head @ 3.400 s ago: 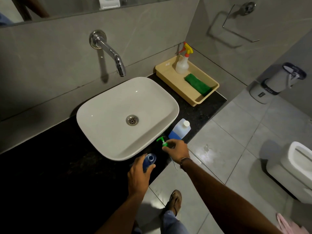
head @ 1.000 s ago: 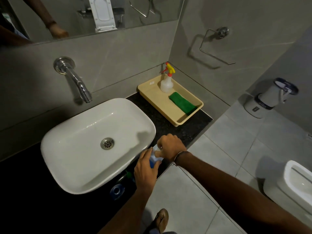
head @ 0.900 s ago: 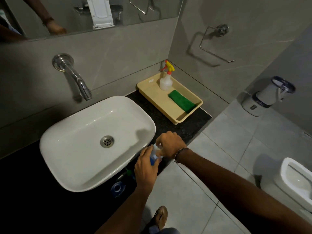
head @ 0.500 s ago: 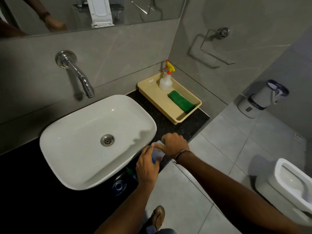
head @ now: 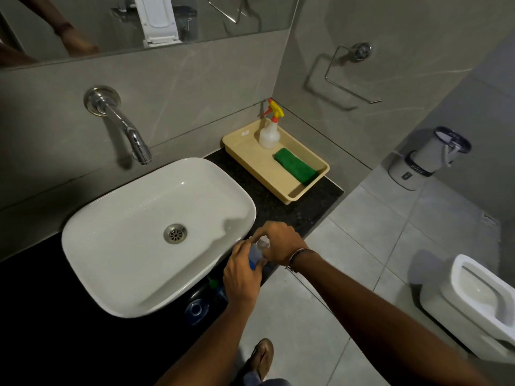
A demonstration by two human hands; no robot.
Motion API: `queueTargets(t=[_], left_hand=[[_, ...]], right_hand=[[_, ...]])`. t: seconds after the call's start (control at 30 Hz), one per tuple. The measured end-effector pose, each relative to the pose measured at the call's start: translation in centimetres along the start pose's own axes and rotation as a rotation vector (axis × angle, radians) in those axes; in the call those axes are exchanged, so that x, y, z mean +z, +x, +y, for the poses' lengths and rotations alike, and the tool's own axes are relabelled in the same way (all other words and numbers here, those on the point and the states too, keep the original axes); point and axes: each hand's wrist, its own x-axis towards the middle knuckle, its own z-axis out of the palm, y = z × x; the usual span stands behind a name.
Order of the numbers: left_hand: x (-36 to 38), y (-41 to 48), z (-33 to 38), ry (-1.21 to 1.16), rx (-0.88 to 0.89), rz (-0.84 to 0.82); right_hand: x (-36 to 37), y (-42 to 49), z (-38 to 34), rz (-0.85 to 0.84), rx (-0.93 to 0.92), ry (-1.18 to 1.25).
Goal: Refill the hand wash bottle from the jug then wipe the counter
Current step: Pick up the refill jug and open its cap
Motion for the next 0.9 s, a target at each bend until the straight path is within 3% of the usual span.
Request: queueTargets(t=[0.2,0.33,0.5,0.63,0.9], left_hand=[[-0.2,0.1,0.3,-0.002,-0.003,-0.024],[-0.3,0.1,0.4,0.002,-0.023,-0.025],[-0.3,0.0,0.6,-0.003,-0.016,-0.025],[-0.3,0.2,0.4,0.012,-0.027,-0.051],[-0.1,0.0,0.6,0.009,-0.025,-0.028]], right_hand=[[0.2,-0.1,0.1,0.084,0.088,-0.017],[-0.3,-0.3,0.0,0.009,-0.016,0.069],[0.2,-0.1,-0.1,0.097,0.108,-0.010],[-0.2,-0.1,0.2,0.097,0.004,-0.043],[-2.3,2.1,5.3,0.153,0.050,0.066]])
